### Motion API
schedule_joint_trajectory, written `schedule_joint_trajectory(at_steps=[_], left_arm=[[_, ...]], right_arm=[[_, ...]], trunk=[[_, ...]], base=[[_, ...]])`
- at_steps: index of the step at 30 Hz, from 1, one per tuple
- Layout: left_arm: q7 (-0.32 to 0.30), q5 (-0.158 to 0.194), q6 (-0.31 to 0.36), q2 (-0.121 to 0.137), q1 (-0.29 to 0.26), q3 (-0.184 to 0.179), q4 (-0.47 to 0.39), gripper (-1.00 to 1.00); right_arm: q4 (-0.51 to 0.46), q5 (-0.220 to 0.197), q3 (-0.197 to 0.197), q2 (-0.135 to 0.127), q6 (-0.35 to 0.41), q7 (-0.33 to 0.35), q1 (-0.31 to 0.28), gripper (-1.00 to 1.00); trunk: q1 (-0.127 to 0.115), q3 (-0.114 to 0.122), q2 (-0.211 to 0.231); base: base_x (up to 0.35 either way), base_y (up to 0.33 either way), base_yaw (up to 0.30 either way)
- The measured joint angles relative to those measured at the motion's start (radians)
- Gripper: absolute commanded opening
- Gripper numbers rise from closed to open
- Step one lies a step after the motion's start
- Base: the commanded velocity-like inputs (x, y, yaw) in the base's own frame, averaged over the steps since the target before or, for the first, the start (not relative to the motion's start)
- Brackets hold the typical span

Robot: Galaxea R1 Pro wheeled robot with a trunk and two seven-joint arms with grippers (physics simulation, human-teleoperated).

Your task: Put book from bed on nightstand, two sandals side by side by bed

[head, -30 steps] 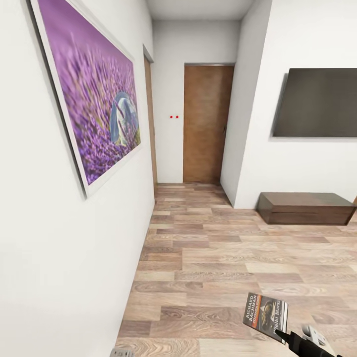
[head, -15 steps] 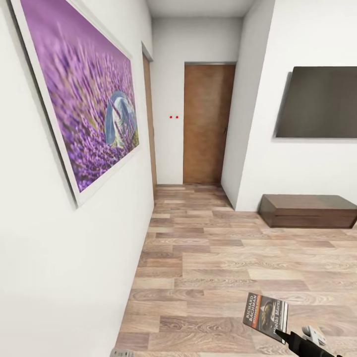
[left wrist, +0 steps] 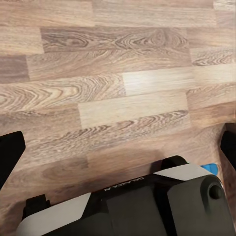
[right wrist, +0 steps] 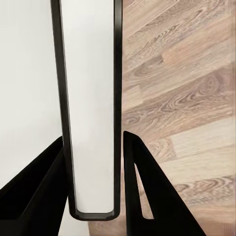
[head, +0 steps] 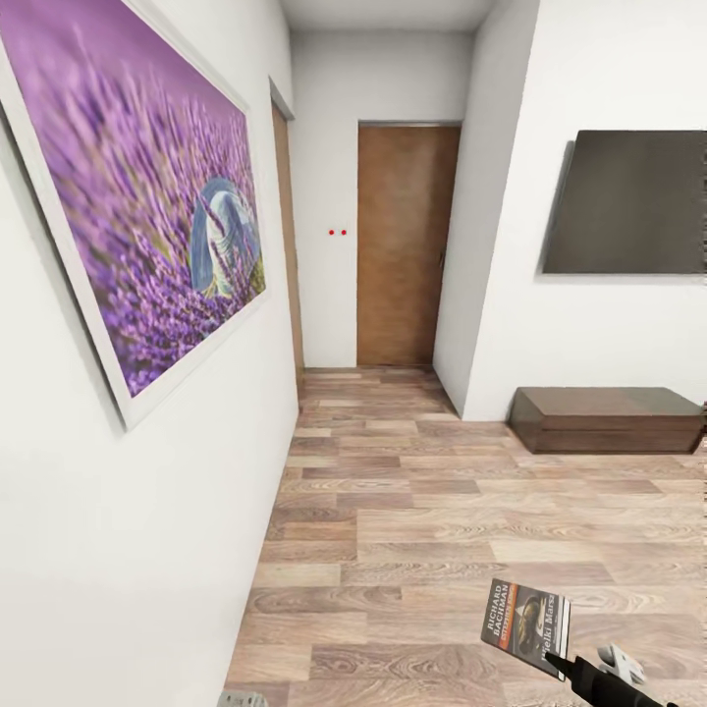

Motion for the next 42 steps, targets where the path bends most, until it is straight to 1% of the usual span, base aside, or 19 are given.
schedule_joint_trajectory(at_steps=[6,10,42], left_arm=[[0.0,0.0,0.0,0.0,0.0,0.0,0.0,1.0],[0.0,0.0,0.0,0.0,0.0,0.0,0.0,1.0],[0.0,0.0,0.0,0.0,0.0,0.0,0.0,1.0]], right_arm=[[0.0,0.0,0.0,0.0,0.0,0.0,0.0,-1.0],[0.0,0.0,0.001,0.0,0.0,0.0,0.0,-1.0],[0.001,0.002,0.003,0.0,0.0,0.0,0.0,-1.0]], trunk=[[0.0,0.0,0.0],[0.0,0.0,0.0],[-0.001,0.0,0.0]], base=[[0.005,0.0,-0.07],[0.189,0.0,-0.011],[0.327,0.0,0.0]])
